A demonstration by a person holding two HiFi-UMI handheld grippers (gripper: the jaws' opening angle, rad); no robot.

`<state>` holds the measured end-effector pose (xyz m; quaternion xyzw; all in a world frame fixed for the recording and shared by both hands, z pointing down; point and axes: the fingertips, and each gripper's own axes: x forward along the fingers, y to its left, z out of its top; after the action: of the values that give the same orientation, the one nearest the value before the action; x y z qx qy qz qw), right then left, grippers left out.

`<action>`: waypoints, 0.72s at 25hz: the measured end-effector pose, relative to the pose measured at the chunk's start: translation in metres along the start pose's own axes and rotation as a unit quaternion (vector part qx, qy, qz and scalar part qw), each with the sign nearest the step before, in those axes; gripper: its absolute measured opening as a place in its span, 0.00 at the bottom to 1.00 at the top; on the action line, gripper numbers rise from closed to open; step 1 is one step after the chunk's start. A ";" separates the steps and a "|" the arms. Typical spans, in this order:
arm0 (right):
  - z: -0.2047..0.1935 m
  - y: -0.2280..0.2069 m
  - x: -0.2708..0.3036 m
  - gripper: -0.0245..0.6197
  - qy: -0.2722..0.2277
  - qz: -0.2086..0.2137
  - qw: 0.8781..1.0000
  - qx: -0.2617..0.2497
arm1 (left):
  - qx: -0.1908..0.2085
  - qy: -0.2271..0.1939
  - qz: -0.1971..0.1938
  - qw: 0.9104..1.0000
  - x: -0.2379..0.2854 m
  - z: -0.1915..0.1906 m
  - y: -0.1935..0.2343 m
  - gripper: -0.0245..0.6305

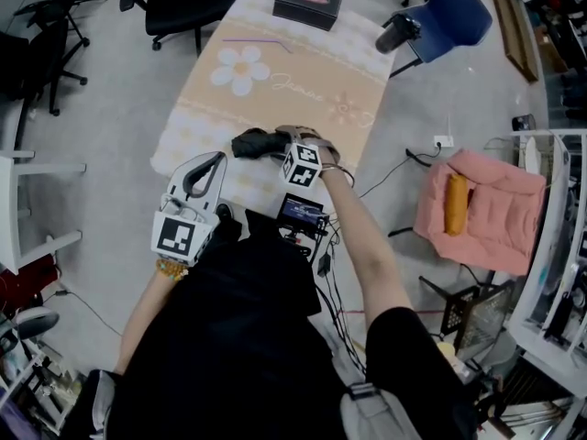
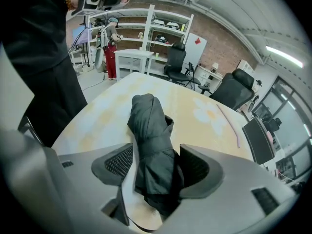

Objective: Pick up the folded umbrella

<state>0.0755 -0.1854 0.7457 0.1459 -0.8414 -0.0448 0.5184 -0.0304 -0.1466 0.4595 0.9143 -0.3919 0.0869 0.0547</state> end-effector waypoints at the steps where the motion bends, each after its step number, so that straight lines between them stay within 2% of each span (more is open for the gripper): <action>1: -0.001 -0.001 0.002 0.48 0.002 0.002 1.000 -0.001 | 0.000 0.000 0.002 1.000 0.001 0.000 0.002 0.06; 18: -0.005 -0.013 0.026 0.48 0.016 0.045 0.999 0.016 | -0.010 0.007 0.034 0.999 0.004 -0.006 0.030 0.06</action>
<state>0.0714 -0.2047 0.7669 0.1172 -0.8393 -0.0059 0.5308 -0.0499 -0.1694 0.4673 0.8992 -0.4231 0.0913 0.0637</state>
